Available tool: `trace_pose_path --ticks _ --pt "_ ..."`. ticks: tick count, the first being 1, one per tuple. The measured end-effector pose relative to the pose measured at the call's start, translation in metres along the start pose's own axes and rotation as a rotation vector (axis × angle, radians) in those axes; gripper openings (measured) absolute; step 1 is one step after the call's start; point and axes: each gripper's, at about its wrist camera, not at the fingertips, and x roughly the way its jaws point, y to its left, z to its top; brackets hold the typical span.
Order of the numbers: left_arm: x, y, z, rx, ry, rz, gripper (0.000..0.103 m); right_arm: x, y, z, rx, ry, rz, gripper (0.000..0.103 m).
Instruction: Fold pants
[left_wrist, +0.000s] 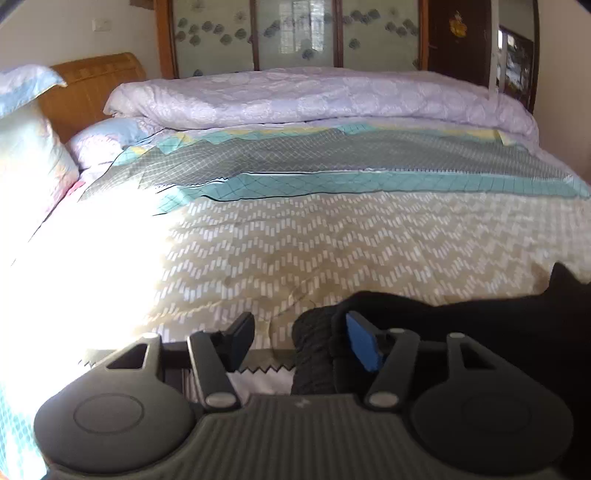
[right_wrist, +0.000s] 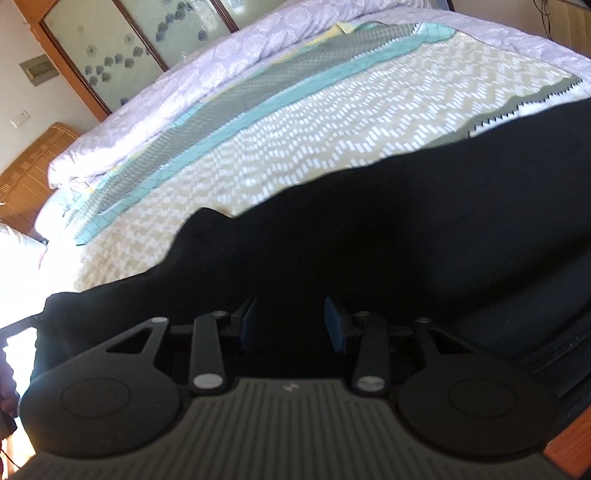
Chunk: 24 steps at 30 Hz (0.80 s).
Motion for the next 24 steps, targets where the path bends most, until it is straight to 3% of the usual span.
trace_pose_path --ticks 4,8,10,11,13,17,18,20,21,23,24 --pt "-0.048 0.033 -0.011 -0.17 -0.014 -0.011 0.059 -0.021 0.033 -0.014 -0.101 -0.014 0.156 0.044" --pt "-0.085 0.048 -0.041 -0.286 0.047 -0.16 0.059 -0.021 0.099 -0.037 -0.286 0.05 0.346 0.043" --pt "-0.096 0.055 -0.058 -0.35 0.075 -0.187 0.06 -0.024 0.131 -0.053 -0.406 0.08 0.431 0.044" --pt "-0.099 0.059 -0.065 -0.383 0.088 -0.189 0.06 -0.024 0.145 -0.062 -0.48 0.092 0.461 0.046" --pt "-0.104 0.07 -0.078 -0.448 0.103 -0.184 0.06 -0.026 0.174 -0.085 -0.682 0.093 0.495 0.069" --pt "-0.106 0.085 -0.092 -0.531 0.109 -0.175 0.06 0.004 0.232 -0.121 -0.95 0.162 0.575 0.073" --pt "-0.105 0.088 -0.093 -0.551 0.111 -0.182 0.06 0.017 0.246 -0.127 -0.985 0.185 0.576 0.069" --pt "-0.107 0.088 -0.094 -0.57 0.104 -0.202 0.06 0.047 0.267 -0.127 -1.037 0.196 0.5 0.021" --pt "-0.107 0.087 -0.093 -0.569 0.099 -0.211 0.06 0.056 0.267 -0.115 -0.964 0.196 0.475 0.008" --pt "-0.106 0.083 -0.089 -0.559 0.098 -0.237 0.06 0.069 0.248 -0.062 -0.646 0.206 0.522 0.007" --pt "-0.106 0.078 -0.088 -0.556 0.102 -0.255 0.06 0.073 0.244 -0.045 -0.561 0.179 0.521 0.007"
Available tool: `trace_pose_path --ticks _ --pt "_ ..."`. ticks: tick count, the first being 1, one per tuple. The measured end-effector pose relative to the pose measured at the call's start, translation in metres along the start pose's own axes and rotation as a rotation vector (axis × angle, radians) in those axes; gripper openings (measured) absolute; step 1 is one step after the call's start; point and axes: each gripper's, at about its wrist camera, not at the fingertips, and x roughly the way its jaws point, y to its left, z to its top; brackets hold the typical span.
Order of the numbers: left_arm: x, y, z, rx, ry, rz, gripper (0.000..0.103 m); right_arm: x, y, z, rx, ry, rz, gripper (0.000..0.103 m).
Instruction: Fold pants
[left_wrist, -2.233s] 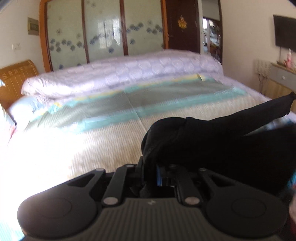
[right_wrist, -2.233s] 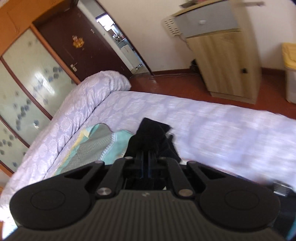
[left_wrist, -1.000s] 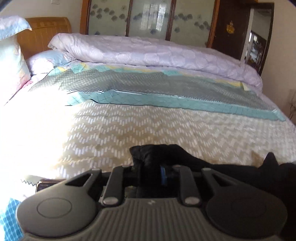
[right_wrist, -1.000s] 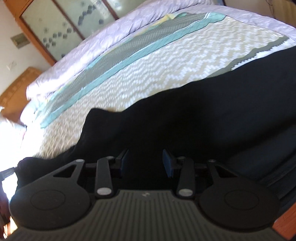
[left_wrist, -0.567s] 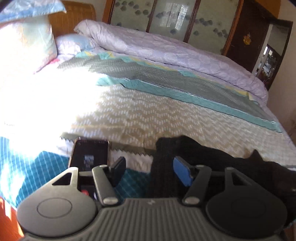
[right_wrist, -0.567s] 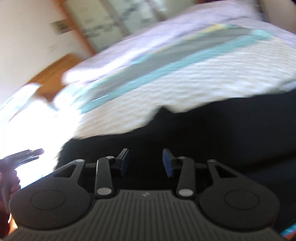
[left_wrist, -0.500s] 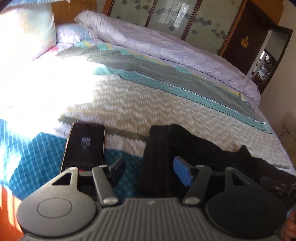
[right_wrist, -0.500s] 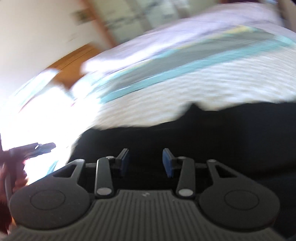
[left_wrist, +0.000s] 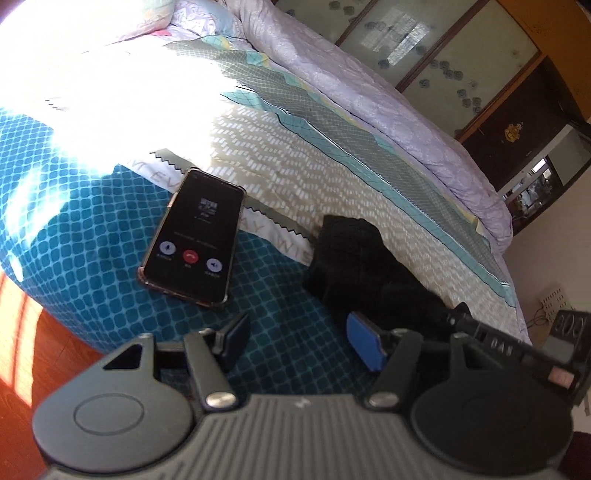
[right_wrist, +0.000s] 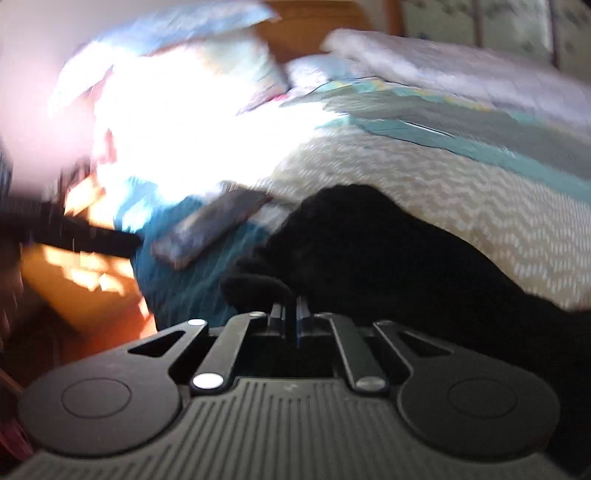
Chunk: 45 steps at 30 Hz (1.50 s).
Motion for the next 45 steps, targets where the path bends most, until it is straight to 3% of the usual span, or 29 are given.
trace_pose_path --ticks 2,6,10,11,12,15,16,18,19,21,22,23,25,28,31,33,34,36,38,39,42,45 --pt "0.011 -0.006 0.001 -0.012 0.024 -0.034 0.06 -0.009 -0.011 0.016 0.005 -0.061 -0.061 0.007" --pt "0.044 -0.014 0.0 -0.091 0.081 -0.122 0.067 0.004 0.009 0.021 -0.093 -0.076 -0.062 0.007" --pt "0.074 -0.024 -0.007 -0.085 0.108 -0.091 0.068 0.038 0.018 -0.004 -0.181 -0.012 -0.117 0.007" --pt "0.082 -0.024 -0.008 -0.092 0.12 -0.083 0.068 0.045 0.015 -0.008 -0.158 -0.001 -0.142 0.007" --pt "0.087 -0.026 -0.009 -0.092 0.128 -0.085 0.068 0.024 0.0 -0.014 -0.081 0.0 -0.151 0.007" --pt "0.1 -0.034 -0.008 -0.059 0.114 -0.088 0.073 0.01 -0.032 -0.015 0.172 -0.073 -0.105 0.008" --pt "0.105 -0.038 -0.005 -0.049 0.108 -0.089 0.075 -0.006 -0.04 -0.019 0.187 -0.086 -0.099 0.008" --pt "0.118 -0.042 0.0 -0.045 0.099 -0.098 0.076 0.001 -0.033 -0.011 0.157 -0.073 -0.085 0.012" --pt "0.124 -0.042 0.001 -0.053 0.1 -0.107 0.074 0.004 -0.029 -0.01 0.148 -0.063 -0.06 0.012" --pt "0.138 -0.039 0.002 -0.076 0.111 -0.116 0.027 0.015 -0.023 -0.007 0.135 -0.042 -0.027 0.02" --pt "0.14 -0.039 0.001 -0.08 0.111 -0.102 0.024 0.015 -0.019 -0.01 0.118 -0.031 -0.027 0.023" --pt "0.135 -0.039 0.0 -0.086 0.103 -0.1 0.021 0.023 -0.013 -0.009 0.094 -0.012 -0.032 0.023" --pt "0.111 -0.045 0.001 -0.049 0.062 -0.089 0.019 0.024 -0.005 -0.013 0.03 0.012 -0.045 0.011" --pt "0.062 -0.051 -0.003 0.002 0.011 -0.105 0.019 0.001 0.015 -0.014 -0.059 -0.07 0.025 0.01" --pt "0.05 -0.039 -0.02 0.025 0.041 -0.028 0.02 0.001 0.032 -0.018 -0.135 -0.052 0.094 0.011" --pt "0.071 -0.021 -0.033 -0.012 0.157 0.041 0.026 0.023 0.032 -0.036 -0.11 0.051 0.112 0.013" --pt "0.071 -0.013 -0.037 -0.059 0.147 0.02 0.027 0.04 0.031 -0.048 -0.1 0.124 0.094 0.014" --pt "0.061 -0.018 -0.032 -0.072 0.171 0.003 0.026 0.038 0.025 -0.063 -0.065 0.055 0.101 0.012" --pt "0.041 -0.03 -0.027 -0.013 0.13 -0.022 0.029 0.03 0.02 -0.058 -0.01 0.061 0.111 0.014" --pt "0.026 -0.036 -0.025 0.021 0.095 -0.046 0.03 0.024 0.017 -0.052 0.011 0.055 0.125 0.019" --pt "-0.013 -0.051 -0.014 0.1 -0.03 -0.115 0.04 -0.022 0.007 -0.037 0.043 -0.052 0.171 0.056" --pt "-0.022 -0.066 0.005 0.185 -0.136 -0.124 0.048 -0.065 -0.01 -0.033 0.081 -0.133 0.133 0.057"
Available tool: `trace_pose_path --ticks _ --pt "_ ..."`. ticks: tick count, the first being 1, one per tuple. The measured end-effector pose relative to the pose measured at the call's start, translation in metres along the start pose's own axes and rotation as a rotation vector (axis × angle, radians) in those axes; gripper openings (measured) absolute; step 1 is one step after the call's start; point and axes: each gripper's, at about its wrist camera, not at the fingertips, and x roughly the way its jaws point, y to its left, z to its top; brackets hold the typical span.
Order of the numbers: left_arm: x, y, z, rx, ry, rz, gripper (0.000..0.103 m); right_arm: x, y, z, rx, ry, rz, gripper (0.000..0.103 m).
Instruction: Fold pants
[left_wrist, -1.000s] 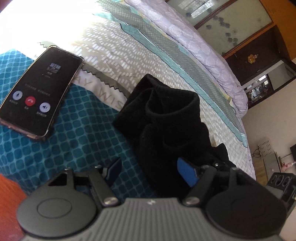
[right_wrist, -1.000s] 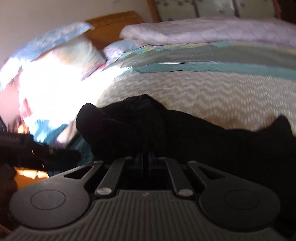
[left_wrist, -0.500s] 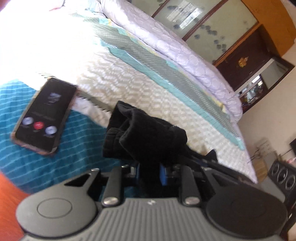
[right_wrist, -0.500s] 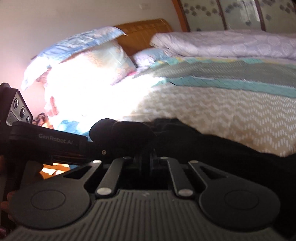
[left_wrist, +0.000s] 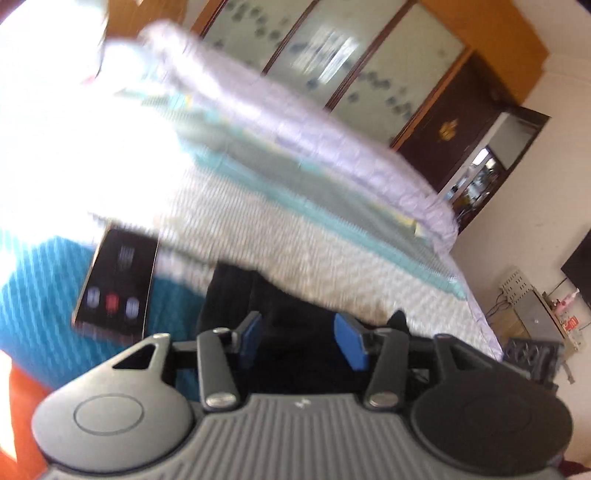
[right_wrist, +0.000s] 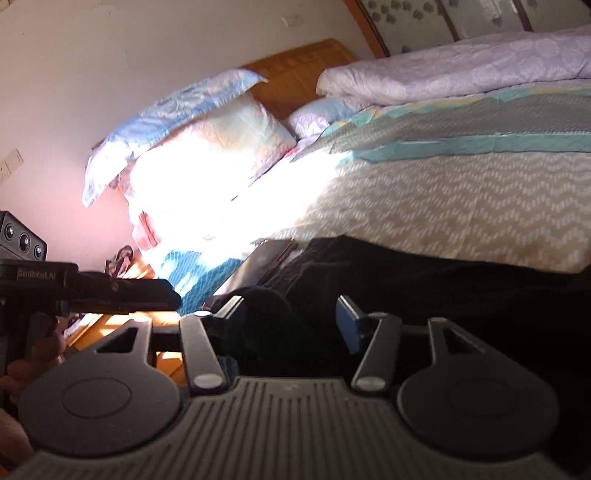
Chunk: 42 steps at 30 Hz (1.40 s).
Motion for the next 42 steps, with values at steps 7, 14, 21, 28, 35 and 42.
trace_pose_path --ticks 7,14,21,28,35,42 --pt "0.103 -0.005 0.023 0.121 0.111 0.126 0.054 -0.043 -0.08 0.03 0.082 -0.09 -0.449 0.058" --pt "0.159 0.01 -0.016 0.2 0.212 0.271 0.002 0.021 -0.15 0.047 0.132 0.191 -0.518 0.042" --pt "0.144 0.029 -0.011 0.082 0.108 0.402 0.002 -0.024 -0.15 0.069 0.19 -0.243 -0.546 0.006" --pt "0.102 0.021 0.006 0.008 -0.004 0.38 0.004 -0.01 -0.176 0.065 0.219 -0.13 -0.655 0.01" --pt "0.096 -0.047 0.003 0.134 0.006 0.102 0.007 -0.073 -0.132 0.024 0.267 -0.136 -0.428 0.022" --pt "0.157 -0.034 -0.054 0.177 0.267 0.252 0.006 -0.067 -0.141 -0.025 0.401 -0.044 -0.438 0.032"
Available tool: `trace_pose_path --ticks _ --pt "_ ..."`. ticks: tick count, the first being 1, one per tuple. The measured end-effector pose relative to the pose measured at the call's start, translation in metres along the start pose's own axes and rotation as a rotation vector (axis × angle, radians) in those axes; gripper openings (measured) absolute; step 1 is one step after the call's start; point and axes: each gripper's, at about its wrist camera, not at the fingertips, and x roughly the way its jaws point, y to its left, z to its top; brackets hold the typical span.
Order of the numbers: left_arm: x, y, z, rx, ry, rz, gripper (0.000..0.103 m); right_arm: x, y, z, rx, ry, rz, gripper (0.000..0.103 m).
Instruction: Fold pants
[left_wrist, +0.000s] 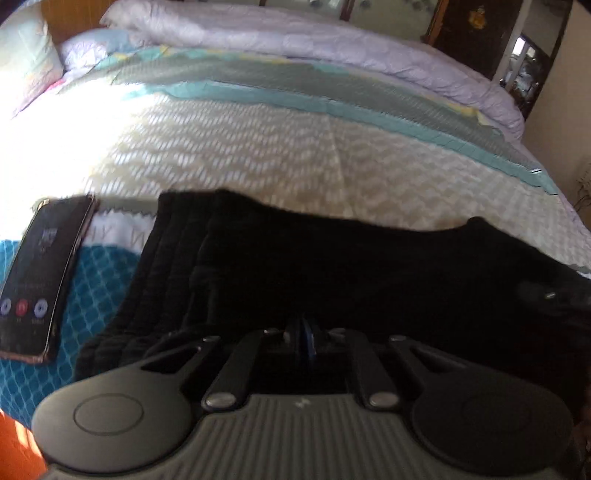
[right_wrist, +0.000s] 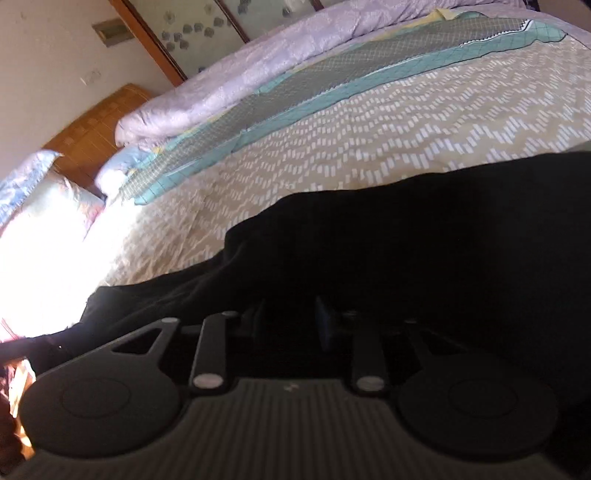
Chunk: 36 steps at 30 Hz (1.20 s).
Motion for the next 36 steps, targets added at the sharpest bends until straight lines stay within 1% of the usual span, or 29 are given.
trace_pose_path --ticks 1,2,3,4,5,6,7,8,9,10,11,12,13,15,17,18,19,22,24,26,27,28,29,30,31,32,33,34,36 --pt "-0.004 0.004 0.0 -0.019 -0.007 -0.017 0.006 -0.017 -0.008 0.005 0.024 -0.047 -0.003 0.033" --pt "-0.007 0.005 0.002 -0.031 0.0 -0.014 0.006 -0.044 -0.019 0.006 0.035 -0.135 -0.001 0.033" --pt "-0.012 0.006 0.005 -0.041 -0.004 -0.011 0.006 -0.068 -0.033 0.009 0.056 -0.209 -0.01 0.035" --pt "-0.02 0.006 0.007 -0.049 -0.018 -0.012 0.006 -0.099 -0.053 0.01 0.094 -0.287 -0.038 0.037" --pt "-0.028 0.004 0.01 -0.056 -0.037 -0.016 0.007 -0.131 -0.079 0.009 0.142 -0.372 -0.087 0.037" --pt "-0.036 0.002 0.012 -0.059 -0.06 -0.027 0.011 -0.157 -0.101 0.006 0.178 -0.441 -0.136 0.037" --pt "-0.042 0.0 0.012 -0.059 -0.079 -0.038 0.013 -0.188 -0.128 0.0 0.224 -0.523 -0.207 0.038" --pt "-0.049 -0.003 0.012 -0.057 -0.093 -0.044 0.018 -0.21 -0.15 -0.006 0.273 -0.585 -0.274 0.04" --pt "-0.052 -0.006 0.013 -0.055 -0.098 -0.043 0.021 -0.231 -0.175 -0.013 0.344 -0.646 -0.351 0.048" --pt "-0.053 -0.01 0.012 -0.054 -0.097 -0.041 0.021 -0.252 -0.201 -0.024 0.435 -0.712 -0.423 0.064" --pt "-0.052 -0.014 0.011 -0.053 -0.088 -0.041 0.021 -0.265 -0.222 -0.033 0.503 -0.76 -0.479 0.073" --pt "-0.05 -0.017 0.009 -0.052 -0.072 -0.043 0.021 -0.273 -0.239 -0.04 0.555 -0.788 -0.526 0.081" --pt "-0.048 -0.021 0.007 -0.051 -0.055 -0.044 0.021 -0.277 -0.254 -0.044 0.59 -0.787 -0.557 0.081" --pt "-0.042 -0.029 0.005 -0.038 -0.025 -0.028 0.022 -0.273 -0.27 -0.043 0.607 -0.764 -0.546 0.081" --pt "-0.039 -0.037 0.003 -0.022 -0.014 -0.022 0.022 -0.268 -0.278 -0.04 0.59 -0.75 -0.533 0.083" --pt "-0.04 -0.039 0.003 -0.019 -0.011 -0.026 0.022 -0.266 -0.279 -0.039 0.584 -0.747 -0.535 0.086" --pt "-0.04 -0.042 0.004 -0.015 -0.01 -0.031 0.022 -0.265 -0.282 -0.036 0.583 -0.742 -0.542 0.087" --pt "-0.043 -0.048 0.005 0.005 -0.011 -0.032 0.022 -0.259 -0.292 -0.031 0.627 -0.724 -0.592 0.087" --pt "-0.043 -0.05 0.005 0.019 -0.007 -0.025 0.023 -0.259 -0.296 -0.032 0.654 -0.724 -0.591 0.087" --pt "-0.041 -0.051 0.005 0.024 0.002 -0.016 0.023 -0.258 -0.292 -0.03 0.626 -0.723 -0.61 0.087" --pt "-0.04 -0.051 0.005 0.022 0.005 -0.014 0.023 -0.255 -0.29 -0.026 0.598 -0.708 -0.632 0.085" --pt "-0.039 -0.05 0.004 0.02 0.007 -0.014 0.023 -0.253 -0.288 -0.023 0.563 -0.686 -0.669 0.072" --pt "-0.038 -0.05 0.004 0.02 0.008 -0.015 0.023 -0.25 -0.285 -0.02 0.526 -0.661 -0.714 0.065" --pt "-0.038 -0.05 0.004 0.02 0.007 -0.015 0.023 -0.249 -0.283 -0.018 0.492 -0.64 -0.735 0.056" --pt "-0.038 -0.05 0.003 0.021 0.007 -0.016 0.023 -0.249 -0.283 -0.017 0.47 -0.629 -0.739 0.049" --pt "-0.038 -0.049 0.003 0.02 0.007 -0.018 0.023 -0.249 -0.284 -0.018 0.462 -0.625 -0.74 0.046" --pt "-0.038 -0.048 0.003 0.018 0.007 -0.019 0.023 -0.252 -0.284 -0.019 0.459 -0.627 -0.73 0.033" --pt "-0.038 -0.048 0.002 0.016 0.006 -0.021 0.023 -0.256 -0.282 -0.019 0.459 -0.633 -0.702 0.02" --pt "-0.04 -0.047 0.001 0.01 0.0 -0.03 0.023 -0.262 -0.27 -0.018 0.425 -0.653 -0.676 0.011"
